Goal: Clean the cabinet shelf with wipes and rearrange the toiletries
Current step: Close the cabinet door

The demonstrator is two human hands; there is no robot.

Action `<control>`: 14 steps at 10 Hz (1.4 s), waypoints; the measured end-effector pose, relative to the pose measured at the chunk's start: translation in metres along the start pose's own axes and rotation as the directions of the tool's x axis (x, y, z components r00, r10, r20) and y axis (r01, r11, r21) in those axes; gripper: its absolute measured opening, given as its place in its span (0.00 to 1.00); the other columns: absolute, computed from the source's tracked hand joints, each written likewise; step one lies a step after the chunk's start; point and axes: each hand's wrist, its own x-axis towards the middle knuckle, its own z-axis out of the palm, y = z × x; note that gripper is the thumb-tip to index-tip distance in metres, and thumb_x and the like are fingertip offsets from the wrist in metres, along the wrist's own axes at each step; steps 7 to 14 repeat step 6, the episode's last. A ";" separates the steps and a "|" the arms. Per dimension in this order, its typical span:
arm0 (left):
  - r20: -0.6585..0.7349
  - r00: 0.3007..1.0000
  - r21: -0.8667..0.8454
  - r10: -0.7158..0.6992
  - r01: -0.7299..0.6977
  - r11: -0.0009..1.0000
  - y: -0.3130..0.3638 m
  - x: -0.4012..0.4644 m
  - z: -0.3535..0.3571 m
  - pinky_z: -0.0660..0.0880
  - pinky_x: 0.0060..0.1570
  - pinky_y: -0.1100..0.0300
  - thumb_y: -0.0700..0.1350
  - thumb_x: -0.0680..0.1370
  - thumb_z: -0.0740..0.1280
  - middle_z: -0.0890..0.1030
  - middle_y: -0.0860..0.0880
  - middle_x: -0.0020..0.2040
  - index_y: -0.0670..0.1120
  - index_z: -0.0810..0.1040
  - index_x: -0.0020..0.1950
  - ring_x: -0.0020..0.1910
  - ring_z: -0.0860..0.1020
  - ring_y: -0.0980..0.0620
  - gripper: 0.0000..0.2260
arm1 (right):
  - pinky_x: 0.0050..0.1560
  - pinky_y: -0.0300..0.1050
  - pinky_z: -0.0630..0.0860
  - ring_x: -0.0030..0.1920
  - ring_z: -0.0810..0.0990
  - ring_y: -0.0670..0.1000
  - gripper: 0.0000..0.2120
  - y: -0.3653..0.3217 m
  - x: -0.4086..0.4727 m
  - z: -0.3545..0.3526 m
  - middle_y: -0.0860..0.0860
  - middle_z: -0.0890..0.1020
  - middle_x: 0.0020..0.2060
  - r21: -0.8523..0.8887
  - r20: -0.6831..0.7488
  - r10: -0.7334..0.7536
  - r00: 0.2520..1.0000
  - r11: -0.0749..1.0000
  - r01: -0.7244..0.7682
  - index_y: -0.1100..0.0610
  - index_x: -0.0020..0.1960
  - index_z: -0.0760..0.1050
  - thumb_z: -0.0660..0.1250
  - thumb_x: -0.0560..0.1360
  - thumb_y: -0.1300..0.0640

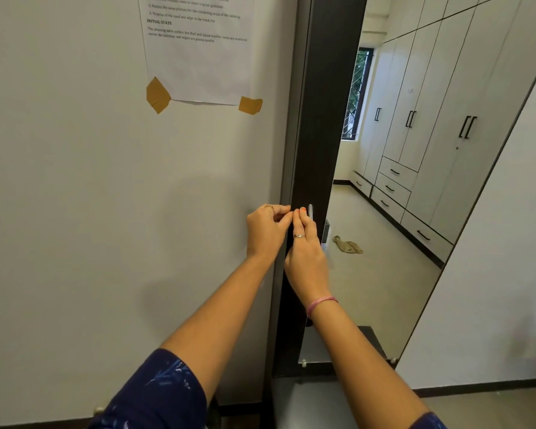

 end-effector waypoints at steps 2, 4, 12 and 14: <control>0.077 0.997 0.035 0.010 -0.013 0.999 0.001 -0.005 -0.005 0.69 0.39 0.79 0.43 0.76 0.68 0.83 0.45 0.52 0.43 0.81 0.56 0.44 0.76 0.60 0.10 | 0.66 0.38 0.65 0.73 0.62 0.50 0.27 -0.003 -0.003 0.004 0.51 0.58 0.75 0.032 -0.042 0.028 0.999 0.999 -0.027 0.57 0.76 0.55 0.56 0.79 0.66; 0.146 0.989 0.066 0.020 -0.030 0.997 -0.001 -0.017 -0.025 0.70 0.41 0.77 0.43 0.77 0.65 0.82 0.46 0.51 0.43 0.81 0.55 0.44 0.77 0.59 0.09 | 0.67 0.41 0.66 0.74 0.59 0.50 0.26 -0.015 -0.005 0.003 0.52 0.57 0.75 0.070 -0.011 0.086 0.996 0.994 -0.085 0.57 0.76 0.55 0.56 0.80 0.65; 0.134 0.990 0.137 0.039 -0.058 0.989 0.001 -0.010 -0.077 0.72 0.47 0.69 0.42 0.78 0.63 0.80 0.48 0.54 0.45 0.79 0.56 0.51 0.78 0.55 0.10 | 0.62 0.50 0.75 0.72 0.63 0.55 0.27 -0.049 -0.003 0.005 0.55 0.57 0.73 0.101 -0.044 0.247 0.968 0.965 -0.241 0.58 0.75 0.56 0.57 0.77 0.66; 0.134 0.990 0.137 0.039 -0.058 0.989 0.001 -0.010 -0.077 0.72 0.47 0.69 0.42 0.78 0.63 0.80 0.48 0.54 0.45 0.79 0.56 0.51 0.78 0.55 0.10 | 0.62 0.50 0.75 0.72 0.63 0.55 0.27 -0.049 -0.003 0.005 0.55 0.57 0.73 0.101 -0.044 0.247 0.968 0.965 -0.241 0.58 0.75 0.56 0.57 0.77 0.66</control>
